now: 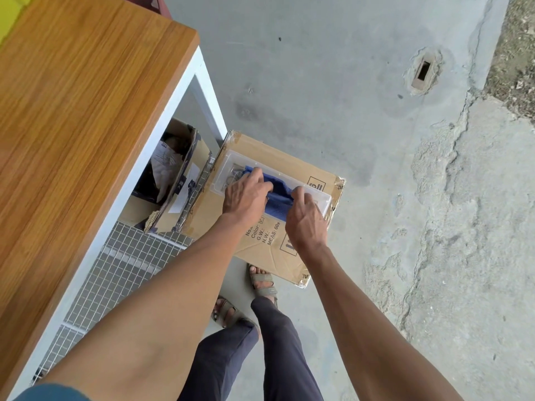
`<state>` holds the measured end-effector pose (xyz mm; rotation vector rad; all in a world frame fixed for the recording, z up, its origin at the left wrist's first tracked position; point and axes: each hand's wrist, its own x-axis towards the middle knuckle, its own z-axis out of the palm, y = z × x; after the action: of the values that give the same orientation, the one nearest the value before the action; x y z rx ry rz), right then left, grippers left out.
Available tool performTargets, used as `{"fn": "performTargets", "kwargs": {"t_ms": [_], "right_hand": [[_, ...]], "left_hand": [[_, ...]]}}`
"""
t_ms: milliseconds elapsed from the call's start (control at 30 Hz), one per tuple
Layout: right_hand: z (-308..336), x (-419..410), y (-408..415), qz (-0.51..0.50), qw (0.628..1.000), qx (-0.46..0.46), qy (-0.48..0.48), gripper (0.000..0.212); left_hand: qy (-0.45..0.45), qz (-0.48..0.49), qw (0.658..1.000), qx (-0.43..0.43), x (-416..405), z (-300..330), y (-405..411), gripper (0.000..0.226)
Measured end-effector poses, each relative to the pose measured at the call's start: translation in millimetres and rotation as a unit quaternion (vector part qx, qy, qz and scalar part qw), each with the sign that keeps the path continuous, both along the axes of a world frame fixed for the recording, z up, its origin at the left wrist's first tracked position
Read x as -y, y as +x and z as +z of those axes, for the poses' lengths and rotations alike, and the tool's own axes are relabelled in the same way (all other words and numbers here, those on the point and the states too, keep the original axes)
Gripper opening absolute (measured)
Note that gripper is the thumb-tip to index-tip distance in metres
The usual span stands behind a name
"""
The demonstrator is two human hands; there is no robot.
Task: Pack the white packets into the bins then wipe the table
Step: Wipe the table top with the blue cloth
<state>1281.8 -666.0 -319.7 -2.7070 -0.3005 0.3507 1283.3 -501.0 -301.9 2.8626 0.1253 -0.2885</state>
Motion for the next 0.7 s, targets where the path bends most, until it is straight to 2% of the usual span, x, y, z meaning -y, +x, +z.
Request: {"fn": "performTargets", "kwargs": {"t_ms": [133, 300, 367, 433, 500, 600, 700], "right_hand": [[0, -1, 9, -0.034, 0.999, 0.017, 0.039, 0.040], [-1, 4, 7, 0.002, 0.990, 0.070, 0.125, 0.034], [9, 5, 2, -0.008, 0.982, 0.037, 0.184, 0.032], [24, 3, 2, -0.052, 0.968, -0.043, 0.240, 0.031], [41, 0, 2, -0.088, 0.950, -0.106, 0.281, 0.030], [71, -5, 5, -0.110, 0.931, -0.150, 0.314, 0.028], [107, -6, 9, -0.131, 0.910, -0.171, 0.354, 0.027]], "left_hand": [[-0.016, 0.020, 1.000, 0.012, -1, -3, 3, 0.024], [-0.025, 0.045, 0.999, 0.006, -2, -7, -4, 0.062], [-0.043, 0.037, 0.998, -0.004, -3, -4, -7, 0.072], [-0.057, 0.029, 0.998, -0.017, -6, 5, -9, 0.076], [-0.063, 0.033, 0.997, -0.022, -10, 19, -10, 0.065], [-0.053, 0.051, 0.997, -0.013, -19, 44, -11, 0.035], [-0.077, 0.087, 0.993, -0.009, -28, 76, -20, 0.030]]}}
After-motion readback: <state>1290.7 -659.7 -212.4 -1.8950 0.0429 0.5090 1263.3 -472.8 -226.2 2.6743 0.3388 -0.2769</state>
